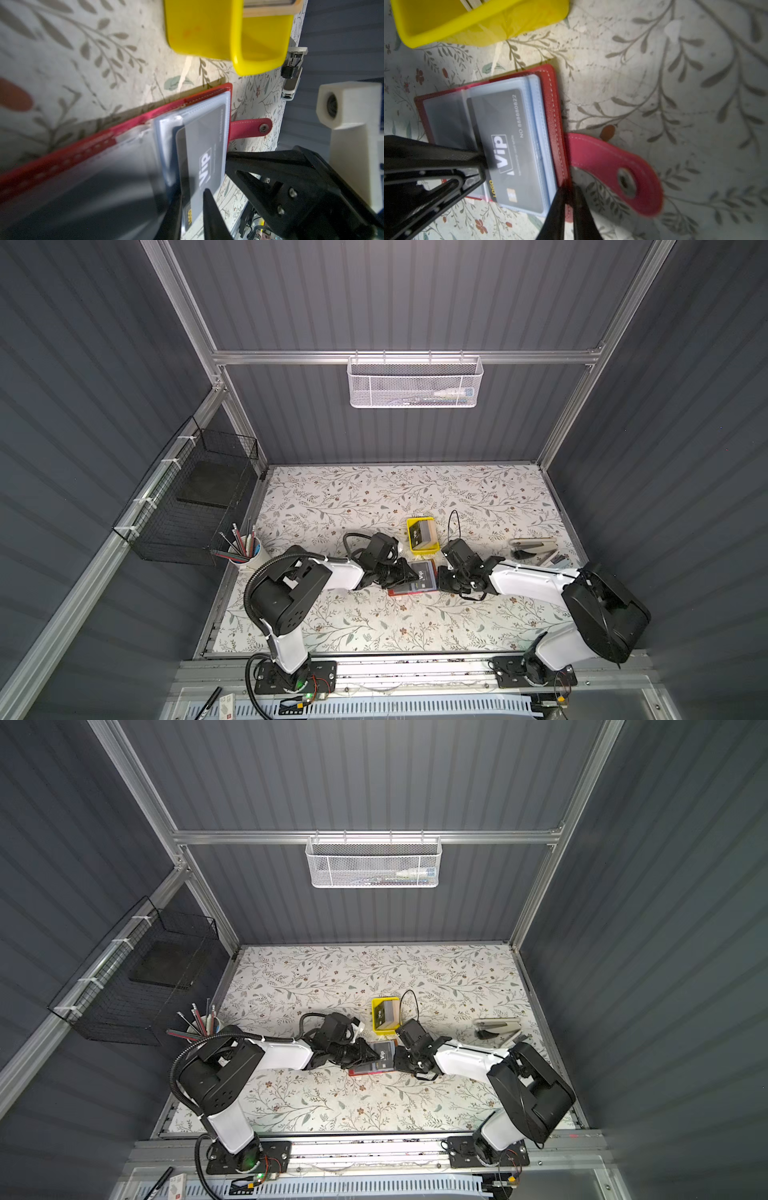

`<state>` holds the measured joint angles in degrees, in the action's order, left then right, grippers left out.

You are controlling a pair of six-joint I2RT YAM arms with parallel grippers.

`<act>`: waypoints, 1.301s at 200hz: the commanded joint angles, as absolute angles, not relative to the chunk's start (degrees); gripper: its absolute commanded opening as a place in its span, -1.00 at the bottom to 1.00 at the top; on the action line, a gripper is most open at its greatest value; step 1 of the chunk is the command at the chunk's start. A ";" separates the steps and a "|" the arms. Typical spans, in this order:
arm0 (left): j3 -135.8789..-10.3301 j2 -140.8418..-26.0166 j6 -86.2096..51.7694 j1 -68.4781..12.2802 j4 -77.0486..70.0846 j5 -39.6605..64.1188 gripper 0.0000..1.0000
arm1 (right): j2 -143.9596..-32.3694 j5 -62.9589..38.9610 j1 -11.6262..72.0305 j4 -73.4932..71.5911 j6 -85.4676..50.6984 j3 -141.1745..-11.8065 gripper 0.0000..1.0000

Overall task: Insert credit cards into a card holder
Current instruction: Insert the credit card into the card slot.

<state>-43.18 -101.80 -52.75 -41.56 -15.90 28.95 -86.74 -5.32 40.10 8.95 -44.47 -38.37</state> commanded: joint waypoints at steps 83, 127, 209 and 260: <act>-45.21 -99.94 -48.46 -42.10 -6.06 24.66 -0.61 | -81.48 -3.09 40.72 9.05 -44.19 -37.04 -0.67; -46.31 -100.11 -47.55 -42.14 -4.55 23.90 -0.65 | -81.09 -5.60 40.52 7.61 -44.11 -38.11 -0.64; -46.34 -100.87 -47.27 -42.47 -2.99 22.31 -0.71 | -83.72 -9.44 39.75 4.53 -45.33 -38.60 -0.61; -46.26 -101.08 -47.24 -42.60 -2.29 21.53 -0.79 | -84.33 -11.53 39.29 2.86 -45.78 -38.18 -0.57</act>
<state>-46.02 -100.62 -48.42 -42.35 -6.44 23.68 -83.15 -10.07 39.62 3.95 -45.12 -37.69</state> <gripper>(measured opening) 0.108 0.218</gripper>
